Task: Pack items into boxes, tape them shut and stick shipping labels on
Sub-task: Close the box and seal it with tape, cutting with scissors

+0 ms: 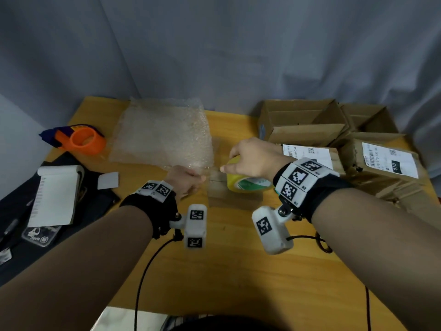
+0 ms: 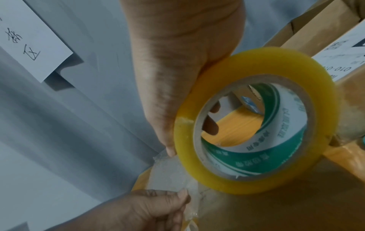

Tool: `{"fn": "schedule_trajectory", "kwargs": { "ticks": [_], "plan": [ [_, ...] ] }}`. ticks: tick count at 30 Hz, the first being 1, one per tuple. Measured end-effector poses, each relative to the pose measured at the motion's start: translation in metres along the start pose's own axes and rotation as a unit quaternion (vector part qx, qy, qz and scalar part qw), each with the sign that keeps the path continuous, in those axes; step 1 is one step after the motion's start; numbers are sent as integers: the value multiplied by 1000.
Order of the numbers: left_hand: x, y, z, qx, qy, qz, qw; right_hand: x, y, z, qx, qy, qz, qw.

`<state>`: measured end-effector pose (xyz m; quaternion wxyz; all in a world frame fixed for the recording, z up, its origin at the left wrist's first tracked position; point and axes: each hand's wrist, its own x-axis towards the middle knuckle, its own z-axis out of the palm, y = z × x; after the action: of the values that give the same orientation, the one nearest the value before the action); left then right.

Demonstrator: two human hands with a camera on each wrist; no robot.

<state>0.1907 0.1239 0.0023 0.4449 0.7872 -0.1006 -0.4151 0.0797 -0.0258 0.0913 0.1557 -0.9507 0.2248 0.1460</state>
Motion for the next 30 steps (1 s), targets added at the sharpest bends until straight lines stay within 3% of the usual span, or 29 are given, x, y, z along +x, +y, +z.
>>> {"fn": "schedule_trajectory", "kwargs": {
  "ticks": [3, 13, 17, 20, 23, 26, 30],
  "plan": [
    [1, -1, -2, -21, -16, -4, 1000, 4, -6, 3, -25, 10, -11, 1000],
    [24, -9, 14, 93, 24, -25, 995, 10, -8, 5, -35, 20, -12, 999],
    [19, 1, 14, 193, 8, -63, 979, 11, -6, 6, -17, 29, -13, 999],
    [11, 2, 11, 240, 20, -43, 970, 11, -4, 7, -10, 33, -13, 999],
    [5, 7, 10, 133, 37, 25, 990, 12, -3, 7, -7, 40, -13, 999],
    [-3, 22, 17, -11, -8, -13, 1000, 11, -3, 7, -2, 49, -15, 999],
    [-5, 28, 19, 4, -51, -42, 998, 8, -3, 9, 10, 60, -15, 998]
  ]
}}
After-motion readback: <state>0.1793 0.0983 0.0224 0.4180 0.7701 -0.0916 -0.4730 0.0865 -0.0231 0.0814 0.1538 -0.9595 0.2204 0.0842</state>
